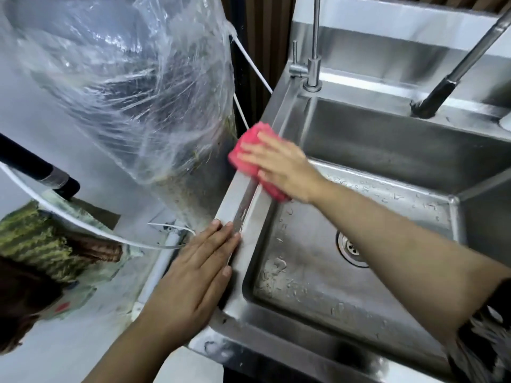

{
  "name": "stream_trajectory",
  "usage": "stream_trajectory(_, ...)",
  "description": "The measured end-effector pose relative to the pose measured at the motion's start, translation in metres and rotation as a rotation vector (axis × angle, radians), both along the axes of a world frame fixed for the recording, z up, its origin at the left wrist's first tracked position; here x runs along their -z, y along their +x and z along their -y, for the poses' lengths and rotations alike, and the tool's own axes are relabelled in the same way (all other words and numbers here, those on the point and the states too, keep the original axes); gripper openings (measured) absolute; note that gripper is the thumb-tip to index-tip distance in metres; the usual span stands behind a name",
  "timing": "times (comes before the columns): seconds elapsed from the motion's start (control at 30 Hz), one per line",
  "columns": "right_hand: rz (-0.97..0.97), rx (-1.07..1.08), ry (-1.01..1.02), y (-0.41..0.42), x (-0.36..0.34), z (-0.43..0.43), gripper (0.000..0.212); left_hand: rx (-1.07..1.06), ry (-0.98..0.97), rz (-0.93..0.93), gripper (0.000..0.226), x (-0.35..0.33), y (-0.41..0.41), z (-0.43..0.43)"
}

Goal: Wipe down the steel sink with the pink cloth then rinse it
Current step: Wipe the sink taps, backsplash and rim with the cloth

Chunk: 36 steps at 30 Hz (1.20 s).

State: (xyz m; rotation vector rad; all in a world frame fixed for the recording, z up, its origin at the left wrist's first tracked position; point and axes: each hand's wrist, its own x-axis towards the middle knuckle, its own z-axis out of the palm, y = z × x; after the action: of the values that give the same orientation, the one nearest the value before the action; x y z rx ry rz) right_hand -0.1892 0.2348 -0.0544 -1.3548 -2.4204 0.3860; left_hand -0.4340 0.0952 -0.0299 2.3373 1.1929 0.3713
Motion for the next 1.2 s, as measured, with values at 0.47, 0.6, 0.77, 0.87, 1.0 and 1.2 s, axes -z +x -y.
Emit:
stream_trajectory(0.47, 0.121, 0.188, -0.009, -0.007, -0.002, -0.008, 0.047, 0.021, 0.012, -0.007, 0.053, 0.008, -0.002, 0.006)
stream_trajectory(0.6, 0.054, 0.248, 0.129, -0.035, 0.006, 0.028, 0.05, 0.013, -0.014, 0.023, 0.053, 0.005, -0.004, 0.01)
stream_trajectory(0.77, 0.04, -0.069, 0.024, -0.038, 0.006, 0.078, 0.046, -0.026, -0.026, 0.012, 0.054, 0.002, -0.023, 0.03)
stream_trajectory(0.87, 0.112, 0.101, 0.012, -0.024, 0.001, 0.032, 0.047, -0.006, 0.001, -0.024, 0.053, 0.003, -0.029, 0.041)
stream_trajectory(1.0, 0.063, 0.235, 0.03, -0.049, 0.002, 0.057, 0.053, 0.002, 0.021, -0.034, 0.052, 0.008, -0.028, 0.053)
stream_trajectory(1.2, 0.099, -0.015, -0.031, -0.051, -0.003, 0.091, 0.046, 0.009, 0.028, -0.016, 0.052, 0.014, -0.029, 0.053)
